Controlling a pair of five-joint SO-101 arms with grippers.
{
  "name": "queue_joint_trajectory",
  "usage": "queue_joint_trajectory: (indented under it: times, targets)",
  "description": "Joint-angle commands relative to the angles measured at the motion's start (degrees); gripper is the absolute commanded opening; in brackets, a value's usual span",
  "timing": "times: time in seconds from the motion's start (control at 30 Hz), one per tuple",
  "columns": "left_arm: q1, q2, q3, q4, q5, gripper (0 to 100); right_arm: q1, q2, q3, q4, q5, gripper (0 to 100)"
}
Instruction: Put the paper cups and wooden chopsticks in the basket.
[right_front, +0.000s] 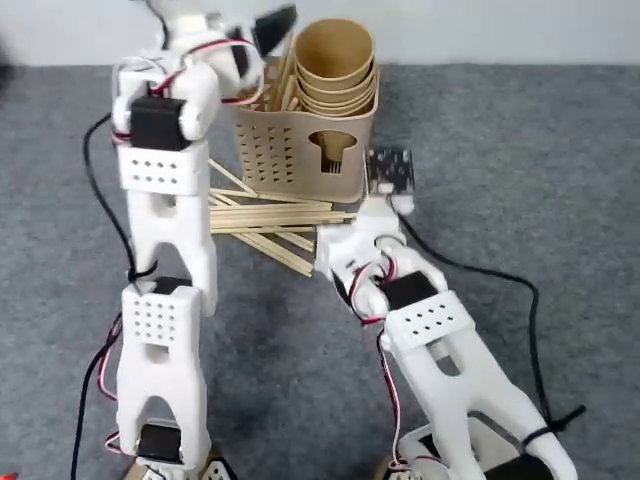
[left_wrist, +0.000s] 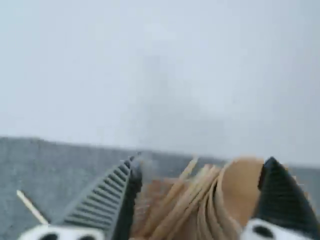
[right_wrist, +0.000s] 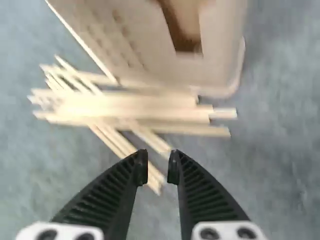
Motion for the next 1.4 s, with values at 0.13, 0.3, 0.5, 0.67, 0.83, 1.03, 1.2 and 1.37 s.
queue_joint_trajectory:
  times: [0.13, 0.3, 0.5, 0.67, 0.83, 1.03, 1.2, 1.37]
  targets:
    - [-7.6, -8.8, -3.4, 18.3, 1.1, 36, -0.4, 9.7, -19.7, 2.1, 6.6, 8.2]
    - [-17.0, -8.7, 1.4, 21.4, 9.8, 32, -7.3, 18.9, -27.5, 13.1, 10.3, 8.6]
    - [-27.3, -8.2, 10.9, 21.4, 18.8, 26, -16.3, 28.1, -30.2, 19.6, 24.7, 8.6]
    - [-35.1, -8.5, 18.9, 21.4, 23.3, 26, -16.7, 33.9, -31.3, 19.6, 43.3, 8.7]
    - [-42.6, -8.2, 27.6, 21.4, 23.6, 26, -14.4, 35.8, -32.0, 19.7, 67.8, 8.7]
    - [-49.8, -8.4, 40.0, 21.4, 23.6, 26, -13.8, 39.9, -41.8, 18.2, 76.1, 8.7]
    - [-50.7, -8.7, 47.7, 21.4, 23.6, 26, -14.4, 49.6, -53.8, 13.8, 70.2, 8.7]
    - [-51.3, -8.7, 51.5, 21.4, 23.6, 26, -16.4, 58.3, -66.3, 24.2, 63.1, 8.7]
